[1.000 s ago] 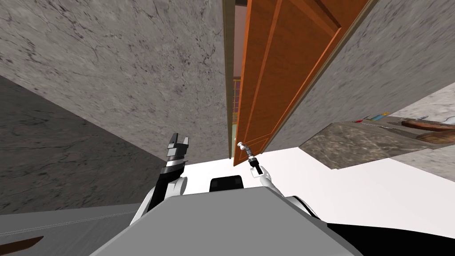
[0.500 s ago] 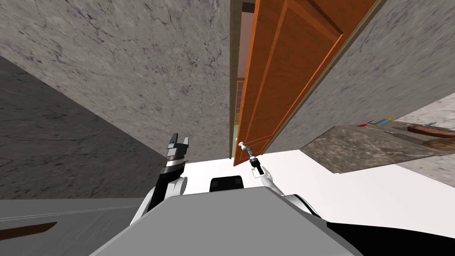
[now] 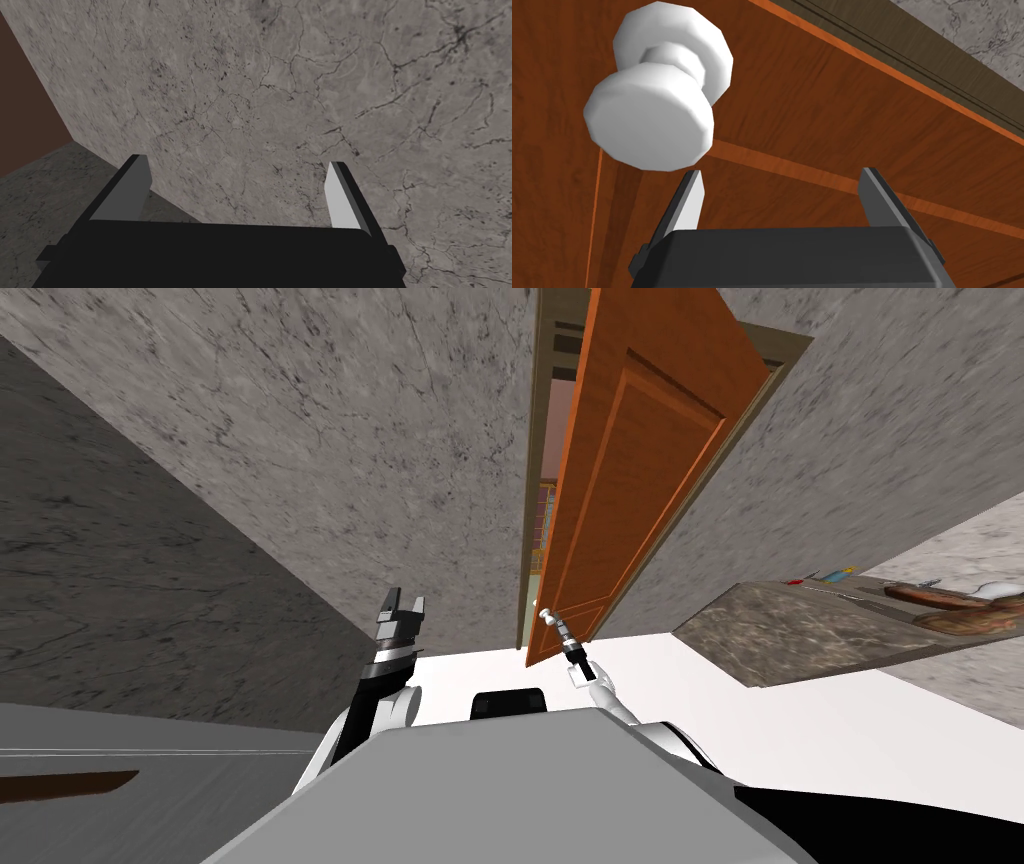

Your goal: Pull the door open

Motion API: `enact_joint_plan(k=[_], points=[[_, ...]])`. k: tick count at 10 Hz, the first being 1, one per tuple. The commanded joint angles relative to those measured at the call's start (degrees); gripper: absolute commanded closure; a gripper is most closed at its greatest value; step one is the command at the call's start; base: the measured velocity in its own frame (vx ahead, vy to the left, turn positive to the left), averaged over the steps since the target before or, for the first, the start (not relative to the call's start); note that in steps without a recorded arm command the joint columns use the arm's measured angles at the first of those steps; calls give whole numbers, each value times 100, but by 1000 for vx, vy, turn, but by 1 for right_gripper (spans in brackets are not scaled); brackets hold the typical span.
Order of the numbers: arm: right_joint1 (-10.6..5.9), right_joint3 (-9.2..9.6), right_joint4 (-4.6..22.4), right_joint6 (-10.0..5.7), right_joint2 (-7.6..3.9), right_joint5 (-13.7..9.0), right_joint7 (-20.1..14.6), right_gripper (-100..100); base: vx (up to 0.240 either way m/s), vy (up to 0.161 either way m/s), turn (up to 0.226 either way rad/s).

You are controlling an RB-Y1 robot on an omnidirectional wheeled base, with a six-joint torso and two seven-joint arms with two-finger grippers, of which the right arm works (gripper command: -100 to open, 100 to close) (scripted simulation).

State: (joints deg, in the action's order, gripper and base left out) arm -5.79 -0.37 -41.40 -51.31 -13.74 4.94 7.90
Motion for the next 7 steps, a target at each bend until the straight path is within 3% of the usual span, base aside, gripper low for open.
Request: enact_joint_plan(k=[1,7], points=[[179,20,-101,126,7,52,133,-100,-29,14,-11],[259,-48,-15,-42,-67,327,1026,-100,-12,4,0]])
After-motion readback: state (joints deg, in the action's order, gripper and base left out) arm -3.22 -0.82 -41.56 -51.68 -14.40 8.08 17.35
